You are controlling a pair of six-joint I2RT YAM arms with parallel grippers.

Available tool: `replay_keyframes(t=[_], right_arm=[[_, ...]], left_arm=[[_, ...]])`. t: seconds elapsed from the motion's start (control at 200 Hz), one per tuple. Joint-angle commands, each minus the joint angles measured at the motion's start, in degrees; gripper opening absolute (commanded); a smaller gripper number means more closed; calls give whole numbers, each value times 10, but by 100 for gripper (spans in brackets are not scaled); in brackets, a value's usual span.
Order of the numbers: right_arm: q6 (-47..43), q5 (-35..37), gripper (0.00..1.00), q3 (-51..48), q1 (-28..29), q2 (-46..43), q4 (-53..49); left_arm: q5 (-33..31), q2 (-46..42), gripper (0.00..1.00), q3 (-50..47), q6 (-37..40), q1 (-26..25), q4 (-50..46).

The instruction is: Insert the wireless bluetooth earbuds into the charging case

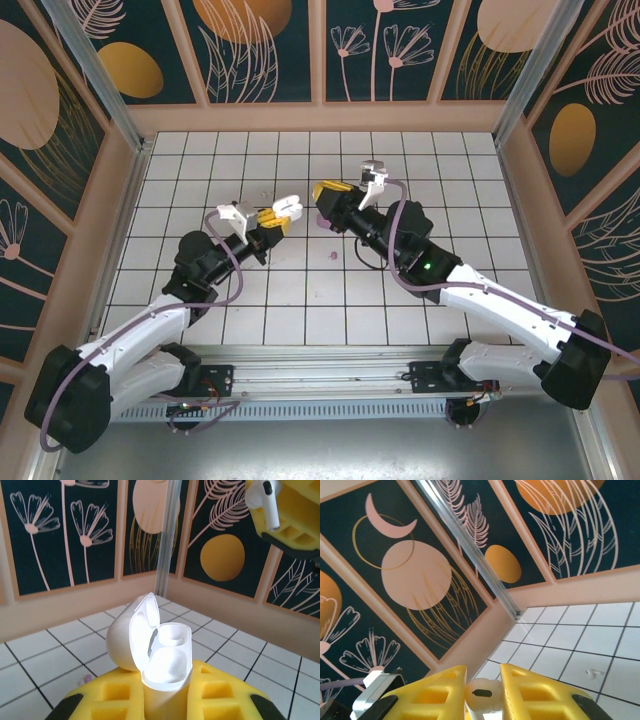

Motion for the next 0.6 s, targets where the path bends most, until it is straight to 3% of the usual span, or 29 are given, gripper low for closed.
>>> replay_keyframes(t=[0.0, 0.596], right_arm=[[-6, -19, 22, -9, 6, 5, 57], [6, -66, 23, 37, 8, 108, 85]], left_arm=[[-20, 13, 0, 26, 23, -9, 61], [-37, 52, 0, 58, 45, -28, 52]])
